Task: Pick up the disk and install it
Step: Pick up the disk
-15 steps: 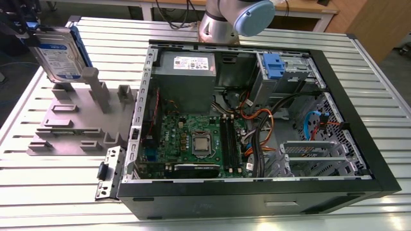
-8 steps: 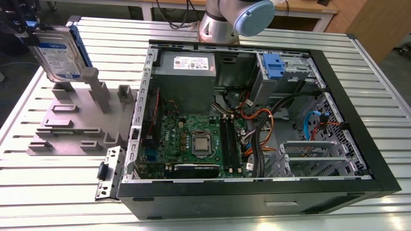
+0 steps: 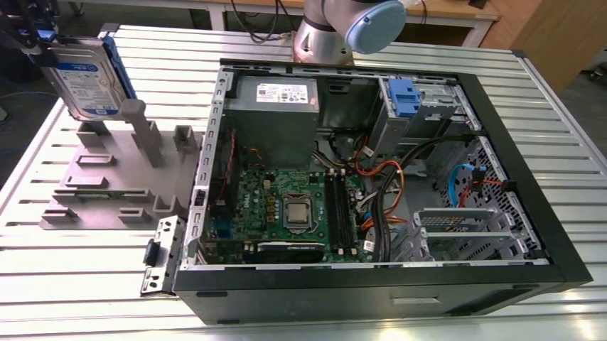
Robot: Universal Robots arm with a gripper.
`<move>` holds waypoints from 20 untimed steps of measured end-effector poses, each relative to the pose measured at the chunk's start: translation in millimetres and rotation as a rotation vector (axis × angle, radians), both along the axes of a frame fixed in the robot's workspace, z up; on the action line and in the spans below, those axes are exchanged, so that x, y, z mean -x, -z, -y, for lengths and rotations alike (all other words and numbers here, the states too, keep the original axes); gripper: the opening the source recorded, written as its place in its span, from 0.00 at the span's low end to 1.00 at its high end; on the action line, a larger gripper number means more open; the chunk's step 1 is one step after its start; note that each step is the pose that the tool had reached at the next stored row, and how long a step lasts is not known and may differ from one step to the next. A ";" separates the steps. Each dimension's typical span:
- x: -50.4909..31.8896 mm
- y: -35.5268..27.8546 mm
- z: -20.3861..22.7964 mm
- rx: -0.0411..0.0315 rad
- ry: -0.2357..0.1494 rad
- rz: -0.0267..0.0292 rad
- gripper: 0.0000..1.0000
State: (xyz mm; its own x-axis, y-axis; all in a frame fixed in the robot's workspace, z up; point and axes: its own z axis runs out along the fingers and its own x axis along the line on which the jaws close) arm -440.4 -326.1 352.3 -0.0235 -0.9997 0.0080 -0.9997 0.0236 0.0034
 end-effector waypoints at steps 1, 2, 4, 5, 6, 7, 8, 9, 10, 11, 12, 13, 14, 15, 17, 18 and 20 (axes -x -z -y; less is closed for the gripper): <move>0.0 -0.2 0.0 0.0000 0.000 -0.0001 0.36; 0.0 -0.4 0.0 0.0000 0.000 -0.0001 0.36; 0.0 -0.9 0.0 0.0000 0.000 -0.0001 0.36; 0.0 -1.1 0.0 0.0000 0.000 0.0000 0.36; 0.0 -1.4 0.0 0.0000 0.000 0.0000 0.36; 0.0 -1.7 0.0 0.0000 0.000 0.0000 0.36; 0.0 -1.9 0.0 0.0000 0.000 0.0001 0.36; 0.0 -2.2 0.0 0.0000 0.000 0.0000 0.36; 0.0 -2.4 0.0 0.0000 0.000 0.0000 0.36; 0.0 -2.5 0.0 0.0000 0.000 0.0001 0.36; 0.0 -3.1 0.0 0.0000 0.000 0.0000 0.36; 0.0 -3.6 0.0 0.0000 0.000 0.0000 0.36; 0.0 -3.7 0.0 0.0000 0.000 0.0000 0.36; 0.0 -3.8 0.0 0.0000 0.000 0.0001 0.36; 0.0 -4.2 0.0 0.0000 0.000 -0.0001 0.36; 0.0 -4.3 0.0 0.0000 0.000 0.0000 0.36; 0.0 -11.6 0.0 0.0007 0.000 0.0000 0.36</move>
State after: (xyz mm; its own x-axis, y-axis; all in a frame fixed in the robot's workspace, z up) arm -440.4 -326.1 363.8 -0.0234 -0.9997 0.0087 -0.9997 0.0235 0.0033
